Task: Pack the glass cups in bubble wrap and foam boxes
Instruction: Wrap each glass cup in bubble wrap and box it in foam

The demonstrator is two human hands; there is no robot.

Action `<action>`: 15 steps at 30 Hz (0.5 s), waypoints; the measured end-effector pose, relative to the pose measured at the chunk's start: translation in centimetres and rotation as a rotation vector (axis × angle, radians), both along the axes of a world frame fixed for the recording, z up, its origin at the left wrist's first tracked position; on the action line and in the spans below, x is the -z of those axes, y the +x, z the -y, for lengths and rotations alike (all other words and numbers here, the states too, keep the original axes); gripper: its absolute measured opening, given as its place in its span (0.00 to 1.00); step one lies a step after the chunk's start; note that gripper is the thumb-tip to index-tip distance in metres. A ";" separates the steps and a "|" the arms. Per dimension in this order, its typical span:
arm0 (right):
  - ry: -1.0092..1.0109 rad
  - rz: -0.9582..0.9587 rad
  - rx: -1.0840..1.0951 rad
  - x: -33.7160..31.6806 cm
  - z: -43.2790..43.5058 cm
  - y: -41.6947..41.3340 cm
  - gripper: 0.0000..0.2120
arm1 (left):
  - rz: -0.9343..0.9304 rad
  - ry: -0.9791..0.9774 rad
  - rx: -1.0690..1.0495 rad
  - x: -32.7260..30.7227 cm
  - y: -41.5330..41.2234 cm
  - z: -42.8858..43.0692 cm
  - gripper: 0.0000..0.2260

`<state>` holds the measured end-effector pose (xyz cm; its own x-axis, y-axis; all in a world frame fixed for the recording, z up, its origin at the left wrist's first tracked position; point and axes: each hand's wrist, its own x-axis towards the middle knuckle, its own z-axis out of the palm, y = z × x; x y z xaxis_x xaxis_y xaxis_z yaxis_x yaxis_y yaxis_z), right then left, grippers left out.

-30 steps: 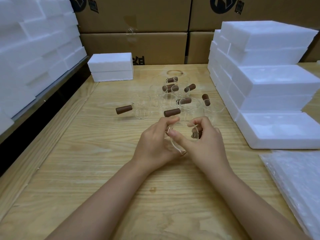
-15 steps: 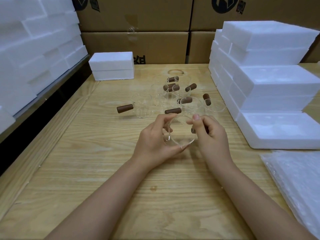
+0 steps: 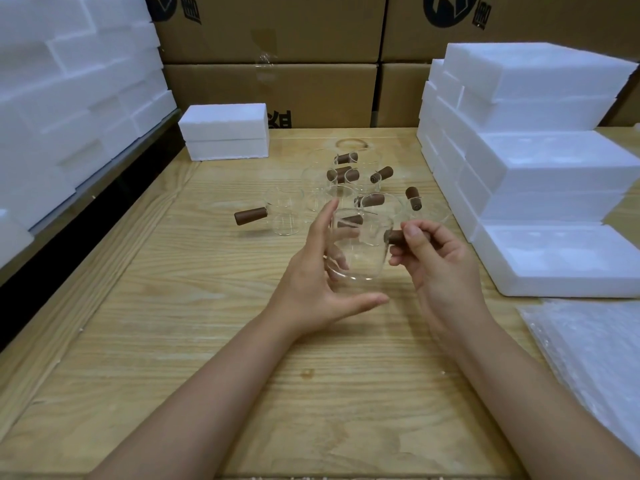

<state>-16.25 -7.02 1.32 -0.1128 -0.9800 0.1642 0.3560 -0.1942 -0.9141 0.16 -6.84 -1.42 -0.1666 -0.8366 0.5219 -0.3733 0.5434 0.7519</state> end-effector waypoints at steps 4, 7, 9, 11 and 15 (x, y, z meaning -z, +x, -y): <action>0.052 -0.024 0.015 -0.4 -0.1 0.1 0.11 | 0.100 -0.107 -0.073 0.2 0.0 0.0 0.50; 0.094 -0.081 0.038 -0.3 -0.2 0.3 0.11 | 0.199 -0.263 -0.160 0.0 -0.1 -0.1 0.43; 0.147 -0.156 0.053 -0.1 -0.3 0.5 0.12 | 0.230 -0.285 -0.150 -0.2 -0.2 -0.1 0.40; 0.210 -0.189 0.064 0.1 -0.4 0.6 0.15 | 0.220 -0.278 -0.108 -0.3 -0.3 0.0 0.37; 0.264 -0.269 0.107 0.1 -0.8 0.6 0.18 | 0.233 -0.376 -0.131 -0.3 -0.4 0.2 0.29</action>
<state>-15.68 -6.24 1.18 -0.2035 -0.9776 -0.0541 0.0878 0.0368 -0.9955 -0.22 -7.01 -1.16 -0.2212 -0.6182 0.7543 -0.5929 0.6993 0.3993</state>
